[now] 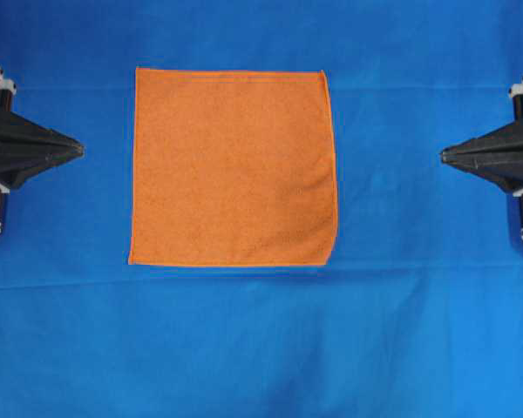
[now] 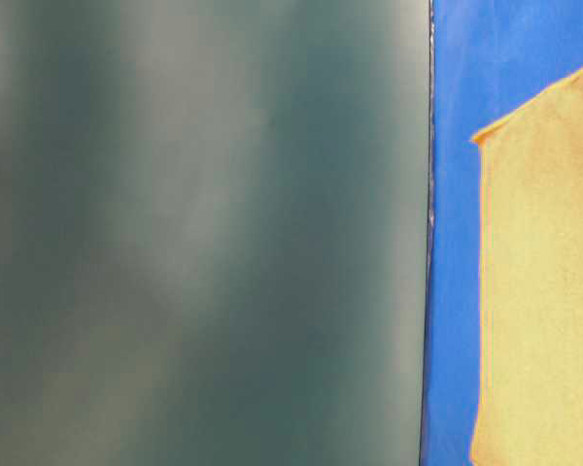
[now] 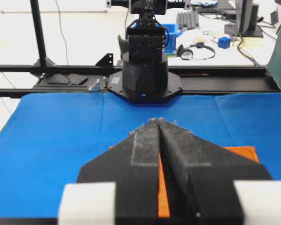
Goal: Fold the orange towel.
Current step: 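Move both grippers to the far corners of the orange towel, then grasp far corners with both grippers and pull them toward the near edge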
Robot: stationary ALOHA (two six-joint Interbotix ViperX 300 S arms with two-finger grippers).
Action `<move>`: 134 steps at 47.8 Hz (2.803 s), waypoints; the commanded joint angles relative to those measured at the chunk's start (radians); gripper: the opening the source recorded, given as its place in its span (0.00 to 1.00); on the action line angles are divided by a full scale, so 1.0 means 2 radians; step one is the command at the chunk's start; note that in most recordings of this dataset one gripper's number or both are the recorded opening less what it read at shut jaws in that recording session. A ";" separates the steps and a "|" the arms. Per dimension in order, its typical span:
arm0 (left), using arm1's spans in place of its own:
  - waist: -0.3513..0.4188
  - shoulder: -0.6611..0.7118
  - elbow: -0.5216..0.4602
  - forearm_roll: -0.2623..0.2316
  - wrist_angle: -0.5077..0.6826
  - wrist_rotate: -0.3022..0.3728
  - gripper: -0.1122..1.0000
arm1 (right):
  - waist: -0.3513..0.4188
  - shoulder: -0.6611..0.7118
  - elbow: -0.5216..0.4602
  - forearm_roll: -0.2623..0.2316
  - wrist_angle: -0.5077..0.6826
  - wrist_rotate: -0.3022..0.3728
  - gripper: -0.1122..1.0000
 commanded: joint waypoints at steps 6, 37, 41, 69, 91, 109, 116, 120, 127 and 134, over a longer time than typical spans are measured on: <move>0.018 0.008 -0.010 -0.017 0.038 -0.012 0.10 | -0.035 0.018 -0.012 0.024 0.005 0.008 0.10; 0.196 0.153 -0.002 -0.018 0.072 -0.052 0.31 | -0.199 0.264 -0.089 0.081 0.036 0.013 0.11; 0.221 0.184 -0.002 -0.018 0.070 -0.059 0.53 | -0.212 0.308 -0.112 0.081 0.046 0.011 0.22; 0.283 0.413 -0.025 -0.016 -0.058 -0.052 0.91 | -0.255 0.523 -0.208 0.079 0.056 0.008 0.63; 0.308 0.539 -0.078 -0.015 -0.057 -0.047 0.86 | -0.256 0.592 -0.226 0.083 0.054 0.012 0.61; 0.300 0.543 -0.072 -0.013 -0.057 -0.044 0.12 | -0.254 0.590 -0.222 0.083 0.054 0.012 0.12; 0.297 0.536 -0.073 -0.013 -0.056 -0.044 0.11 | -0.253 0.589 -0.222 0.083 0.054 0.012 0.12; 0.295 0.523 -0.074 -0.013 -0.048 -0.044 0.11 | -0.252 0.585 -0.222 0.083 0.054 0.012 0.12; 0.292 0.473 -0.077 -0.014 -0.019 -0.043 0.11 | -0.252 0.558 -0.220 0.083 0.057 0.012 0.12; 0.291 0.423 -0.077 -0.013 0.005 -0.033 0.11 | -0.251 0.528 -0.214 0.083 0.058 0.012 0.12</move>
